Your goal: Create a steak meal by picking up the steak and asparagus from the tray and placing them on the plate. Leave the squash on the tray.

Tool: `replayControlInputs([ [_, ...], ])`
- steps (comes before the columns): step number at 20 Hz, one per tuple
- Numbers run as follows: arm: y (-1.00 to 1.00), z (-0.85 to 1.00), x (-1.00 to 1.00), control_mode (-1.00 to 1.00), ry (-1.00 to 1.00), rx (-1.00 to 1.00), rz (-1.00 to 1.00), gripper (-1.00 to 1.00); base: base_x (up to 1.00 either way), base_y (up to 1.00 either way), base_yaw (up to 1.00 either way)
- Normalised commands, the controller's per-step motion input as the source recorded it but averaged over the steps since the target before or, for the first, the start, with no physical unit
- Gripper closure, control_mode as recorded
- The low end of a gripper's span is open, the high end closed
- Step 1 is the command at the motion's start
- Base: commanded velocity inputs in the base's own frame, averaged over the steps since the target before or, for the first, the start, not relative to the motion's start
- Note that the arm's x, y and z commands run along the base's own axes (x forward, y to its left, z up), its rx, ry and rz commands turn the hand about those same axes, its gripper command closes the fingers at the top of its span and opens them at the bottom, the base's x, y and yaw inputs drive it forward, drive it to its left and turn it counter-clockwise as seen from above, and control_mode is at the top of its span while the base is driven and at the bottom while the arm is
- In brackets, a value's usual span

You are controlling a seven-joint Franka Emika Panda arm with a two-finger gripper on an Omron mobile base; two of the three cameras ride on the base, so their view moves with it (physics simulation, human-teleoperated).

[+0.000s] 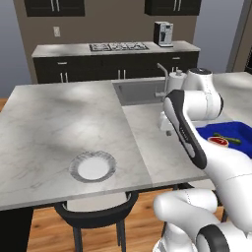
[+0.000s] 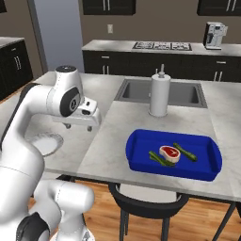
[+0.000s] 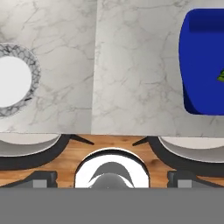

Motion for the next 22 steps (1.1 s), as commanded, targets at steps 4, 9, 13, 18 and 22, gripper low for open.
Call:
replayControlInputs([
  [4, -0.59, -0.22, 0.00, -1.00, 0.00, 0.00, -0.05, -1.00, 0.00, 0.00, 0.00],
  [9, -0.65, -0.21, 0.00, -1.00, 0.00, 0.00, -0.04, -1.00, 0.00, 0.00, 0.00],
  [13, -0.55, -0.32, 0.01, -1.00, 0.00, 0.00, -0.05, -1.00, 0.00, 0.00, 0.00],
  [18, -0.45, -0.23, 0.13, -1.00, 0.00, 0.00, -0.06, -1.00, 0.00, 0.00, 0.00],
  [22, -0.51, -0.01, 0.30, -1.00, 0.01, 0.02, 0.00, -1.00, 0.00, 0.00, 0.00],
])
